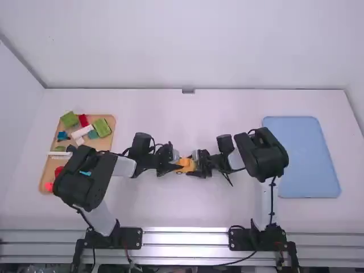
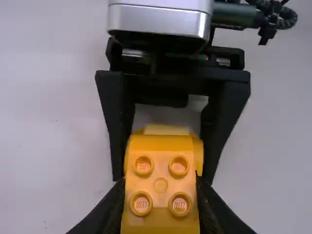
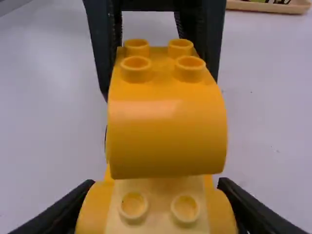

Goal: Assemble lego blocks to make yellow taxi

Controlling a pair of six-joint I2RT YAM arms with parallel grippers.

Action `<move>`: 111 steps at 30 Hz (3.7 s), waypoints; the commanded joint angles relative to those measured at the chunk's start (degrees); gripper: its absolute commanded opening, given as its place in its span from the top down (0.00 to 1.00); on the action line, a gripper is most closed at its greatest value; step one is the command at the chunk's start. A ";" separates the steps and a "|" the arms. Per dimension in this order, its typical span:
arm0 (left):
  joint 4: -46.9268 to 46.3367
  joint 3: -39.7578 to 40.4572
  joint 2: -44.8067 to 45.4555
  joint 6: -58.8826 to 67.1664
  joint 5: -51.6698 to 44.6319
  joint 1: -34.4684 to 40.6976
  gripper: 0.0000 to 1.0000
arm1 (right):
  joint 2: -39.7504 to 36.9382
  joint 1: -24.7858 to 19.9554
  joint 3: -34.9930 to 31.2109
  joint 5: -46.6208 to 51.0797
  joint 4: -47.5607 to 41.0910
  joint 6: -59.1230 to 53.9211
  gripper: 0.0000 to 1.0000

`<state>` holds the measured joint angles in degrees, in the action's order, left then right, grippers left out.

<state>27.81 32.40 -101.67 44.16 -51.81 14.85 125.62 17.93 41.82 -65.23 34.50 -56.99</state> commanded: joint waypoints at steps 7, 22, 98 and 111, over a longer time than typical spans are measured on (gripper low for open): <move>0.02 0.76 -0.20 2.80 -1.53 0.48 0.92 | 0.79 0.87 0.22 -0.31 -0.31 -0.04 0.51; 1.60 0.74 -5.55 4.11 -3.93 0.46 0.95 | 0.79 1.25 0.22 0.57 -0.72 -0.07 0.52; -16.13 3.56 3.32 5.57 8.13 4.26 0.98 | 0.79 1.31 0.22 0.52 -0.70 0.15 0.50; -11.26 1.70 -0.42 3.45 17.57 4.26 0.98 | 0.79 1.99 0.22 -0.72 -0.70 0.13 0.49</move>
<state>18.06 34.92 -99.13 49.34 -41.78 19.35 125.62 19.29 41.85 -65.41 34.11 -56.97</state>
